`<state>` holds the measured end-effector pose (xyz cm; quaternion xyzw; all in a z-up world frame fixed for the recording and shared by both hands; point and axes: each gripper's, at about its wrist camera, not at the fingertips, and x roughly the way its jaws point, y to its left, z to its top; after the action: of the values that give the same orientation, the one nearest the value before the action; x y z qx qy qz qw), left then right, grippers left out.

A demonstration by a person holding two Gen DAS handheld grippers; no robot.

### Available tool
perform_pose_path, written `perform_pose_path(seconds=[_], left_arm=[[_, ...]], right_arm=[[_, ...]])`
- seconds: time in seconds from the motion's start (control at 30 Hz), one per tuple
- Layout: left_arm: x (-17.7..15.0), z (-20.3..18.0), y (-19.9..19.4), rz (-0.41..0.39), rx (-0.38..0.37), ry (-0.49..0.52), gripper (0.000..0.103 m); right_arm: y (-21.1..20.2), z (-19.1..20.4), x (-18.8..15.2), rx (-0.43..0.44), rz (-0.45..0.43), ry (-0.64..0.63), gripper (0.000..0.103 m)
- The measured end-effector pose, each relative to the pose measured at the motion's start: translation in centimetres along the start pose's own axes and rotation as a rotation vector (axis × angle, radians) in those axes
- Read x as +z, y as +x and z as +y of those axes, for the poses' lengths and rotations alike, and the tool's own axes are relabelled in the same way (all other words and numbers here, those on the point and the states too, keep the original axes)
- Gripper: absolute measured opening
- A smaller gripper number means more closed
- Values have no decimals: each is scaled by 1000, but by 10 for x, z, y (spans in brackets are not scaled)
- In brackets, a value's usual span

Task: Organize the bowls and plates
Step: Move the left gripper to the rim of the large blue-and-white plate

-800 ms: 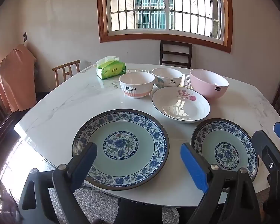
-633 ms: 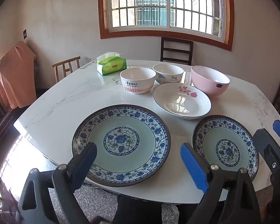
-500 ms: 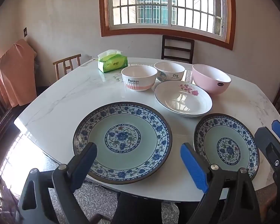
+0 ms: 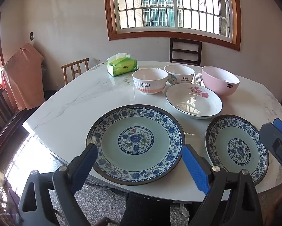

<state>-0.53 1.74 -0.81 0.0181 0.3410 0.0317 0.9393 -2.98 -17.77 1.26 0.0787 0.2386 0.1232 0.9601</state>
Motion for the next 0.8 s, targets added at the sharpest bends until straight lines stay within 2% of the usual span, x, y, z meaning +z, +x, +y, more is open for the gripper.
perform_pose_path(seconds=[0.4, 0.8], left_arm=[[-3, 9, 2, 4, 16, -18, 94], [-7, 18, 7, 24, 26, -34, 94]], right_arm=[[7, 8, 5, 140, 55, 40, 103], [20, 19, 7, 218, 107, 55, 103]])
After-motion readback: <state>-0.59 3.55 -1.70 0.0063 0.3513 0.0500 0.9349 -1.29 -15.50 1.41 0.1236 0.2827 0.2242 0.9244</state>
